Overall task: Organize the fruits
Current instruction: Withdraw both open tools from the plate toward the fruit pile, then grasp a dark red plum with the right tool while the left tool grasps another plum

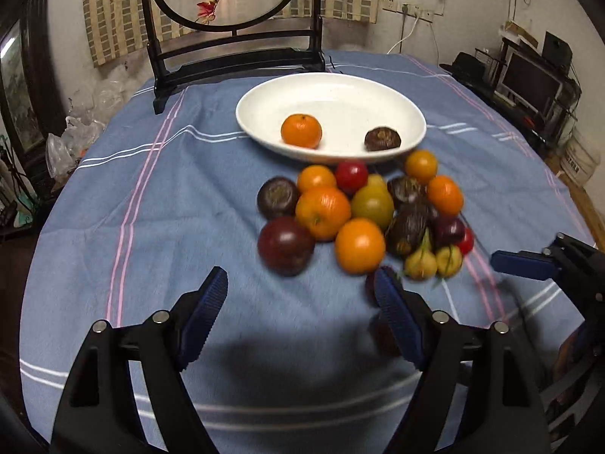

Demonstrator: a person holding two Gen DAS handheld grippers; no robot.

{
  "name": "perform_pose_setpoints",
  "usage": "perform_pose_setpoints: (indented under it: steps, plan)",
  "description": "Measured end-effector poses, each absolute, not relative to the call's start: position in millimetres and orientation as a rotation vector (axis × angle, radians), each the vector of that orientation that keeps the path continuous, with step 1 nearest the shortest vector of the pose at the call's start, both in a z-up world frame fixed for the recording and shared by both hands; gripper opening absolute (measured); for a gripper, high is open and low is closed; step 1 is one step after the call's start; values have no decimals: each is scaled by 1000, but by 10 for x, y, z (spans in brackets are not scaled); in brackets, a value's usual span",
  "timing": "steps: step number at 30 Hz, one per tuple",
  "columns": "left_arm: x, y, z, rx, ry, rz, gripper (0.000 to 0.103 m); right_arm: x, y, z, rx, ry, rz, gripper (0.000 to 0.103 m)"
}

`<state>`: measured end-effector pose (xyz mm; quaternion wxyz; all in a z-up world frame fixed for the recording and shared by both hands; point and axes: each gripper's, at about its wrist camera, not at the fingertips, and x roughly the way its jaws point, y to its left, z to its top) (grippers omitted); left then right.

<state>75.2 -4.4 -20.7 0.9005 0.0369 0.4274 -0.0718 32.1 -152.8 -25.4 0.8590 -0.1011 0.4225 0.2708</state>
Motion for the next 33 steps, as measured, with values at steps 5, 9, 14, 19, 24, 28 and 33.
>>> perform_pose_setpoints:
  steps: [5, 9, 14, 19, 24, 28, 33]
  plan:
    - [690, 128, -288, 48, 904, -128, 77, 380, -1315, -444, -222, 969, 575, 73]
    - [740, 268, -365, 27, 927, -100, 77, 461, -1190, -548, -210, 982, 551, 59]
    - [849, 308, -420, 8, 944, -93, 78, 543, -1168, -539, -172, 977, 564, 39]
    - [1010, 168, -491, 37, 964, -112, 77, 494, -1297, -513, -119, 980, 594, 39]
    - [1216, -5, -609, 113, 994, -101, 71, 356, -1599, -454, -78, 963, 598, 39]
    - [1306, -54, -603, 105, 992, -141, 52, 305, -1856, -415, -37, 956, 574, 39]
    - [1283, -113, -577, 167, 982, -153, 39, 363, -2082, -273, -8, 912, 537, 39]
